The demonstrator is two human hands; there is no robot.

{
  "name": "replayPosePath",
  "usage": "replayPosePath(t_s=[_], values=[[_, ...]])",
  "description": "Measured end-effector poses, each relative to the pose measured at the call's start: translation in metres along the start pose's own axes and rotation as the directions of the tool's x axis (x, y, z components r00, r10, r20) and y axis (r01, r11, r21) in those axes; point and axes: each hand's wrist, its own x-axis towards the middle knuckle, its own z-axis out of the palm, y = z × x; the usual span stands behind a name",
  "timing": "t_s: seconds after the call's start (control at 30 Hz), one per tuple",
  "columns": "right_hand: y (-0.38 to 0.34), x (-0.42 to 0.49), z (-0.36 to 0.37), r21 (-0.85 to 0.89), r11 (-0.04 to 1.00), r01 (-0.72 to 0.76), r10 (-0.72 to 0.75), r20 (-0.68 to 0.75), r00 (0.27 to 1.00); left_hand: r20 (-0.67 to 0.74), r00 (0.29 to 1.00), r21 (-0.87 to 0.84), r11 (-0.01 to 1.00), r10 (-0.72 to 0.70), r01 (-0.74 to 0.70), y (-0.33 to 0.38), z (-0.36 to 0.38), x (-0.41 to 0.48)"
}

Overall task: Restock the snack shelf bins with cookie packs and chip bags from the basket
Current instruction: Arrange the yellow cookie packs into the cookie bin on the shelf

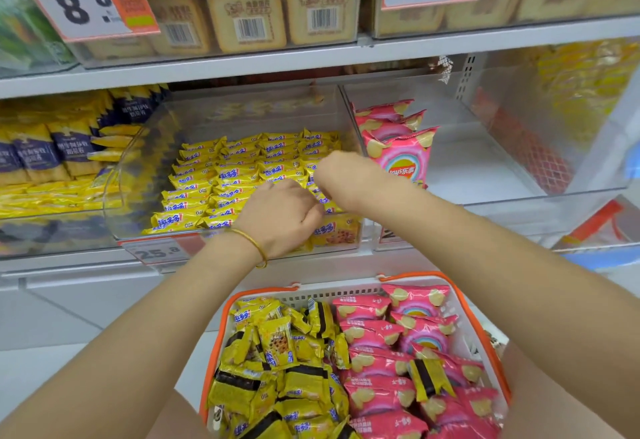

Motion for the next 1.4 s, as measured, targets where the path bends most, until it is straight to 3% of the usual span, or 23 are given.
replayPosePath(t_s=[0.1, 0.17, 0.27, 0.33, 0.4, 0.5, 0.57, 0.73, 0.83, 0.9, 0.93, 0.97, 1.0, 1.07, 1.2, 1.3, 1.4], values=[[0.024, -0.044, 0.002, 0.086, 0.995, 0.046, -0.021, -0.274, 0.962, -0.351, 0.935, -0.094, 0.991, 0.053, -0.091, 0.011, -0.006, -0.022], [0.039, -0.083, 0.015, 0.141, 0.987, 0.071, -0.038, -0.226, 0.973, -0.448, 0.885, -0.105, 0.976, 0.126, -0.192, 0.027, 0.002, -0.041], [0.049, -0.107, 0.076, 0.142, 0.989, 0.034, -0.048, 0.093, 0.995, -0.303, 0.922, -0.1, 0.955, 0.239, -0.281, 0.052, 0.035, -0.055], [0.056, -0.103, 0.128, 0.11, 0.994, -0.027, -0.012, 0.338, 0.941, -0.127, 0.956, -0.137, 0.95, 0.265, -0.281, 0.061, 0.062, -0.054], [0.064, -0.098, 0.17, 0.056, 0.997, -0.047, 0.012, 0.507, 0.862, -0.003, 0.971, -0.212, 0.949, 0.238, -0.233, 0.065, 0.084, -0.049], [0.063, -0.097, 0.204, 0.0, 1.0, -0.012, 0.007, 0.758, 0.652, 0.068, 0.979, -0.242, 0.955, 0.193, -0.171, 0.065, 0.107, -0.041], [0.054, -0.101, 0.213, 0.019, 1.0, 0.015, -0.024, 0.808, 0.589, 0.101, 0.976, -0.256, 0.953, 0.19, -0.159, 0.065, 0.115, -0.038], [0.035, -0.117, 0.237, -0.027, 0.994, 0.104, -0.033, 0.843, 0.537, 0.14, 0.969, -0.258, 0.952, 0.205, -0.165, 0.073, 0.126, -0.036], [0.031, -0.119, 0.243, -0.042, 0.991, 0.124, -0.045, 0.78, 0.624, 0.187, 0.96, -0.283, 0.947, 0.208, -0.15, 0.072, 0.13, -0.04], [0.042, -0.109, 0.231, 0.096, 0.995, 0.006, -0.076, 0.743, 0.665, 0.24, 0.954, -0.322, 0.942, 0.18, -0.096, 0.068, 0.133, -0.044], [0.05, -0.103, 0.221, 0.249, 0.958, -0.141, -0.088, 0.726, 0.682, 0.277, 0.948, -0.341, 0.938, 0.159, -0.057, 0.066, 0.132, -0.046], [0.057, -0.099, 0.211, 0.427, 0.85, -0.308, -0.102, 0.707, 0.7, 0.318, 0.939, -0.363, 0.932, 0.133, -0.009, 0.065, 0.131, -0.048], [0.062, -0.097, 0.201, 0.577, 0.694, -0.431, -0.122, 0.684, 0.719, 0.357, 0.928, -0.389, 0.92, 0.104, 0.047, 0.065, 0.129, -0.051], [0.066, -0.097, 0.188, 0.75, 0.393, -0.532, -0.187, 0.632, 0.752, 0.432, 0.9, -0.477, 0.861, 0.054, 0.177, 0.064, 0.124, -0.056], [0.057, -0.101, 0.172, 0.853, 0.048, -0.519, -0.262, 0.512, 0.818, 0.49, 0.871, -0.68, 0.636, 0.024, 0.365, 0.061, 0.11, -0.069], [0.045, -0.102, 0.159, 0.891, -0.046, -0.451, -0.241, 0.428, 0.871, 0.455, 0.89, -0.776, 0.488, -0.008, 0.401, 0.058, 0.088, -0.079], [0.034, -0.105, 0.138, 0.91, -0.189, -0.369, -0.257, 0.317, 0.913, 0.387, 0.921, -0.803, 0.47, -0.057, 0.366, 0.045, 0.06, -0.086]])
